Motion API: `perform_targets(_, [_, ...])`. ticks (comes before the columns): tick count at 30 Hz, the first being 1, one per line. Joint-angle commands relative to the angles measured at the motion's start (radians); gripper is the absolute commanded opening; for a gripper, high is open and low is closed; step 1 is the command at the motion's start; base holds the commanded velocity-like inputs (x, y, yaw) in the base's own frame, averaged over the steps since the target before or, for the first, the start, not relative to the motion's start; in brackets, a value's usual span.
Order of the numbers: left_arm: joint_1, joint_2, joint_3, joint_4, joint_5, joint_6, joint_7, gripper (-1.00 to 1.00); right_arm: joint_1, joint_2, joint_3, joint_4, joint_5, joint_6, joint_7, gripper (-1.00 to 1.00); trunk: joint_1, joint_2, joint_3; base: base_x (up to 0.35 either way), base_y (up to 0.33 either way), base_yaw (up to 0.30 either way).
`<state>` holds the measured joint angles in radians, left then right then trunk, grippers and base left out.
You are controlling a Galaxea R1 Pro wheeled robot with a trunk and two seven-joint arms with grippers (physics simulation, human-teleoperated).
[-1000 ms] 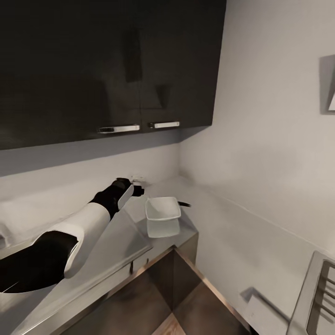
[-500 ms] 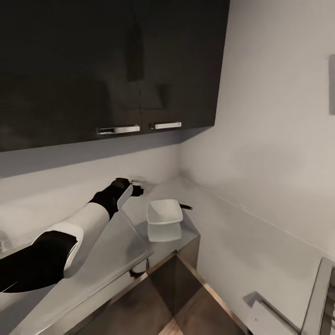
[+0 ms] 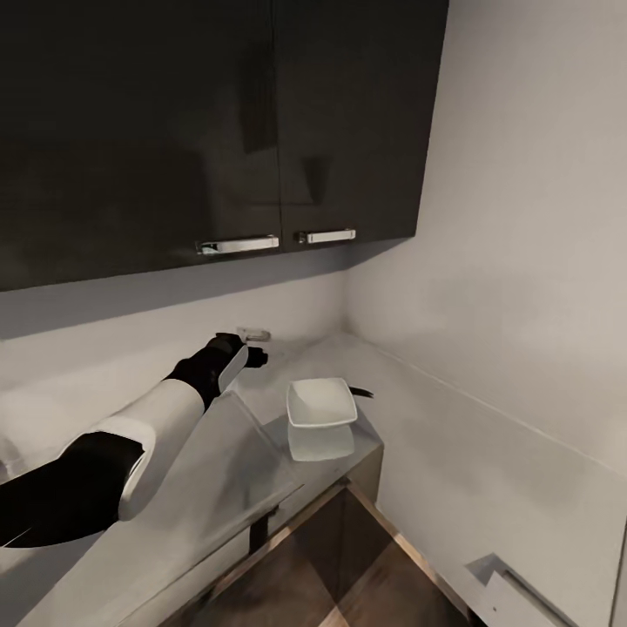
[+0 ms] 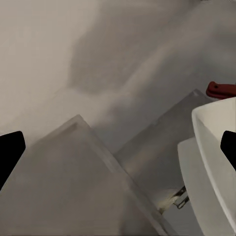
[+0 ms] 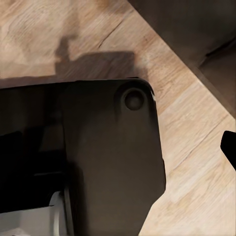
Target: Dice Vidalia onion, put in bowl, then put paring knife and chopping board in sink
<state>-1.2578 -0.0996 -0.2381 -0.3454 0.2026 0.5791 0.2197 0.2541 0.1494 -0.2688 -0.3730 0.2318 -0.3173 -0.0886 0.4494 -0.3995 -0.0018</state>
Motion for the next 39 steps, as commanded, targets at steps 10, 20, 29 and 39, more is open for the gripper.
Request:
perform_targets(10, [0.000,0.000,-0.007,-0.001,0.011,0.004,0.007,1.00,0.001,0.001,-0.003,-0.001,0.010,-0.003,0.000,1.00,0.001,-0.001,0.000,0.129,0.001,0.000])
perform_targets(20, [0.000,0.000,-0.007,-0.001,0.011,0.004,0.007,1.00,0.001,0.001,-0.004,-0.001,0.010,-0.006,0.045,1.00,0.001,-0.001,0.000,0.006,0.000,0.000])
perform_targets(29, [0.000,0.000,-0.007,-0.001,0.011,0.004,0.007,1.00,0.001,0.001,-0.006,-0.001,0.011,-0.003,0.054,1.00,0.001,-0.001,0.000,0.000,0.000,0.000])
perform_targets(39, [0.000,0.000,-0.007,-0.001,0.011,0.004,0.007,1.00,0.001,0.001,-0.009,-0.001,0.011,-0.002,0.050,1.00,0.001,-0.001,0.000,0.087,0.000,0.000])
